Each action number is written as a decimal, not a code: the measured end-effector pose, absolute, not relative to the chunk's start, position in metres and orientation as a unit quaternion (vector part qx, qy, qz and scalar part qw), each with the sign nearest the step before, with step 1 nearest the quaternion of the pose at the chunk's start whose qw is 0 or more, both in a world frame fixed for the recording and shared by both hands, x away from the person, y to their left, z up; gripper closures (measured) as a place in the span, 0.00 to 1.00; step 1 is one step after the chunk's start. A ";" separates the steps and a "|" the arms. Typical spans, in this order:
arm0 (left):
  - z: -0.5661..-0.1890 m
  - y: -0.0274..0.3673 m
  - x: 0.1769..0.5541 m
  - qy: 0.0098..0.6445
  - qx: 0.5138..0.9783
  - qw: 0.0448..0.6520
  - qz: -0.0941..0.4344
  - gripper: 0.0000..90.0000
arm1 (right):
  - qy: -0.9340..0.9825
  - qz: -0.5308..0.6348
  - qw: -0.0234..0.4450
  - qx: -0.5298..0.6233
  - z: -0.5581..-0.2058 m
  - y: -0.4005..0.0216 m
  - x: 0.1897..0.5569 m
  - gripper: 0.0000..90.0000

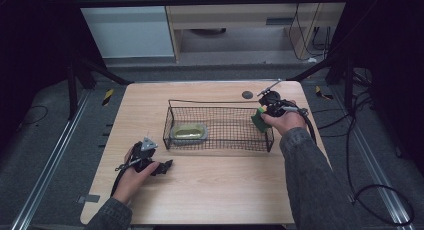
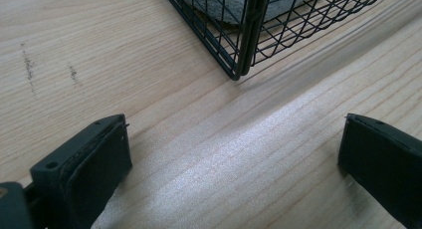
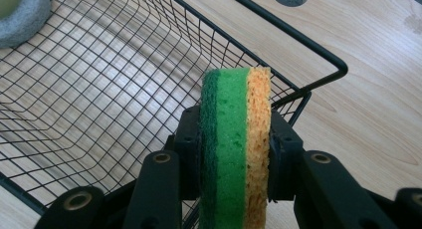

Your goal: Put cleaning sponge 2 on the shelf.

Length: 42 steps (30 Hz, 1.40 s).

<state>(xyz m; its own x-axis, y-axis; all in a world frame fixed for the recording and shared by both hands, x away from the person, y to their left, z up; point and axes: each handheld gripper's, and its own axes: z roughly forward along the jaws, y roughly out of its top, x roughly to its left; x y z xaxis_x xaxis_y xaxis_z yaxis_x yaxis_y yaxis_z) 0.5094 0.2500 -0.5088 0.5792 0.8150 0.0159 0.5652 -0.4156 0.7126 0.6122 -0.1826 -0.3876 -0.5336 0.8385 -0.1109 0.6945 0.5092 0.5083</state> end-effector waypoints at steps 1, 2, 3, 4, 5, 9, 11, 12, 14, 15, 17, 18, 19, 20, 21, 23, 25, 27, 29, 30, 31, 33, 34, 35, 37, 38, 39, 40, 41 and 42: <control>-0.509 0.250 0.509 0.420 0.821 0.340 0.184 0.00 | 0.851 0.206 0.174 0.451 -0.388 -0.182 0.612 0.73; -0.509 0.250 0.509 0.420 0.821 0.340 0.184 0.00 | 0.852 0.205 0.174 0.450 -0.389 -0.182 0.613 0.73; -0.509 0.250 0.509 0.420 0.821 0.340 0.184 0.00 | 0.852 0.204 0.175 0.450 -0.390 -0.181 0.613 0.73; -0.509 0.250 0.509 0.420 0.821 0.340 0.184 0.00 | 0.852 0.202 0.175 0.450 -0.390 -0.181 0.613 0.73; -0.509 0.250 0.509 0.420 0.821 0.340 0.184 0.00 | 0.852 0.202 0.175 0.450 -0.391 -0.181 0.614 0.73; -0.509 0.250 0.509 0.420 0.821 0.340 0.184 0.00 | 0.852 0.200 0.174 0.451 -0.393 -0.179 0.615 0.73; -0.509 0.250 0.509 0.420 0.821 0.340 0.184 0.00 | 0.854 0.197 0.174 0.449 -0.395 -0.178 0.615 0.73; -0.509 0.250 0.509 0.420 0.821 0.340 0.184 0.00 | 0.854 0.195 0.174 0.450 -0.396 -0.177 0.615 0.73; -0.509 0.250 0.509 0.420 0.821 0.340 0.184 0.00 | 0.855 0.193 0.174 0.449 -0.397 -0.176 0.616 0.73; -0.509 0.250 0.509 0.420 0.821 0.340 0.184 0.00 | 0.856 0.192 0.175 0.448 -0.398 -0.176 0.616 0.73; -0.509 0.250 0.509 0.420 0.821 0.340 0.184 0.00 | 0.855 0.191 0.174 0.449 -0.399 -0.175 0.617 0.73; -0.509 0.250 0.509 0.420 0.821 0.340 0.184 0.00 | 0.856 0.191 0.174 0.447 -0.399 -0.175 0.617 0.73; -0.509 0.250 0.509 0.420 0.821 0.340 0.184 0.00 | 0.856 0.189 0.173 0.448 -0.400 -0.173 0.617 0.73; -0.509 0.250 0.509 0.420 0.821 0.340 0.184 0.00 | 0.857 0.188 0.173 0.447 -0.400 -0.173 0.618 0.73; -0.509 0.250 0.509 0.420 0.821 0.340 0.184 0.00 | 0.858 0.187 0.173 0.446 -0.401 -0.173 0.618 0.73; -0.509 0.250 0.509 0.420 0.821 0.340 0.184 0.00 | 0.859 0.184 0.174 0.445 -0.402 -0.172 0.618 0.73; -0.509 0.250 0.509 0.420 0.821 0.340 0.184 0.00 | 0.859 0.182 0.173 0.446 -0.403 -0.171 0.618 0.72; -0.509 0.250 0.509 0.420 0.821 0.340 0.184 0.00 | 0.859 0.181 0.173 0.446 -0.403 -0.171 0.619 0.72; -0.509 0.250 0.509 0.420 0.821 0.340 0.184 0.00 | 0.860 0.181 0.174 0.444 -0.403 -0.171 0.618 0.72; -0.509 0.250 0.509 0.420 0.821 0.340 0.184 0.00 | 0.860 0.181 0.175 0.445 -0.403 -0.171 0.618 0.71; -0.509 0.250 0.509 0.420 0.821 0.340 0.184 0.00 | 0.858 0.180 0.176 0.447 -0.403 -0.170 0.618 0.70; -0.509 0.250 0.509 0.420 0.821 0.340 0.184 0.00 | 0.857 0.182 0.177 0.448 -0.402 -0.170 0.618 0.68; -0.509 0.250 0.509 0.420 0.821 0.340 0.184 0.00 | 0.858 0.183 0.177 0.447 -0.401 -0.171 0.617 0.68; -0.509 0.250 0.509 0.420 0.821 0.340 0.184 0.00 | 0.857 0.184 0.176 0.447 -0.401 -0.171 0.617 0.67; -0.509 0.250 0.509 0.420 0.821 0.340 0.184 0.00 | 0.858 0.185 0.175 0.446 -0.400 -0.171 0.617 0.66; -0.509 0.250 0.509 0.420 0.821 0.340 0.184 0.00 | 0.858 0.185 0.175 0.447 -0.399 -0.171 0.616 0.64; -0.509 0.250 0.509 0.420 0.821 0.340 0.184 0.00 | 0.857 0.185 0.175 0.449 -0.399 -0.171 0.616 0.64; -0.509 0.250 0.509 0.420 0.821 0.340 0.184 0.00 | 0.857 0.184 0.178 0.448 -0.398 -0.171 0.615 0.64; -0.509 0.250 0.509 0.420 0.821 0.340 0.184 0.00 | 0.857 0.184 0.178 0.448 -0.397 -0.171 0.614 0.63; -0.509 0.250 0.509 0.420 0.821 0.340 0.184 0.00 | 0.856 0.186 0.178 0.448 -0.397 -0.171 0.613 0.62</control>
